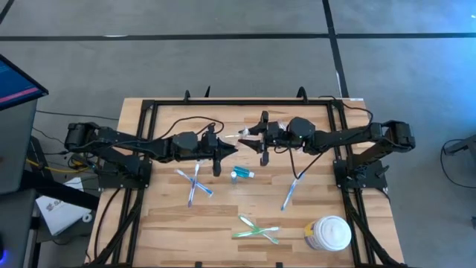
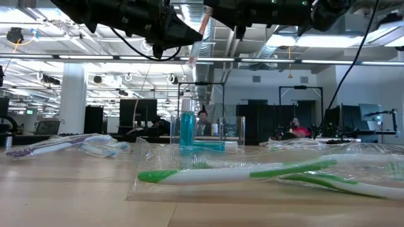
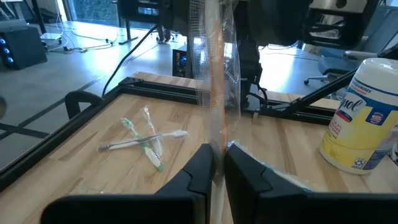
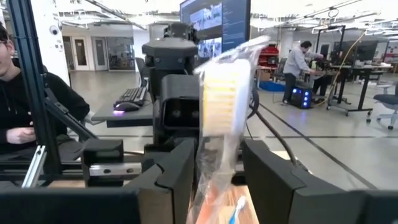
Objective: Pick & Place toothbrushing station
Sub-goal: Put the left orange toothbrush into the transparent organizer
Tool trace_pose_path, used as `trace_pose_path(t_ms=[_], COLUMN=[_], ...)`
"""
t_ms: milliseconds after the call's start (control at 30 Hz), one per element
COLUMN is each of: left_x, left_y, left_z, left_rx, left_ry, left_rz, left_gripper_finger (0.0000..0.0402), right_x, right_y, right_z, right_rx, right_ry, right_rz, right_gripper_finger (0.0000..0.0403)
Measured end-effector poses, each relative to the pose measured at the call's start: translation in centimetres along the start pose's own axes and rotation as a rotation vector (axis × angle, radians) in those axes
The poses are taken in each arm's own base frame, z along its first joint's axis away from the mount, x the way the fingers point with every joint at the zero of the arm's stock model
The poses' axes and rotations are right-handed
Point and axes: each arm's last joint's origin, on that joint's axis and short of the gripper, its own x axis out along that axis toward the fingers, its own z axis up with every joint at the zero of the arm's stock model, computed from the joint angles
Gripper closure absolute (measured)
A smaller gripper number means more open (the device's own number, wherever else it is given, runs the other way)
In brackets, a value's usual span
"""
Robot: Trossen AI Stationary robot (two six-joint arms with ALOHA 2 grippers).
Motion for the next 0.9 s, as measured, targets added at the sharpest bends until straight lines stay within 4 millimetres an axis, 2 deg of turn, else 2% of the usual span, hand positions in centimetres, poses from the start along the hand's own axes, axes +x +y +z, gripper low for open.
trace_pose_path(t_ms=[500,667,900], left_x=[0.01,0.01,0.02], left_y=[0.0,0.0,0.0], left_z=[0.0,0.0,-0.03], left_rx=[0.0,0.0,0.0], left_ry=[0.001,0.001,0.002], left_rz=[0.0,-0.001,0.0], left_gripper_finger=[0.0381,0.0377,0.0353], right_x=[0.03,0.03,0.03], right_y=[0.01,0.04,0.09], right_z=[-0.19,-0.18,-0.18], right_rx=[0.001,0.001,0.001], right_ry=[0.016,0.015,0.014], right_rz=[0.001,0.015,0.029], right_gripper_finger=[0.0317,0.0342,0.0389])
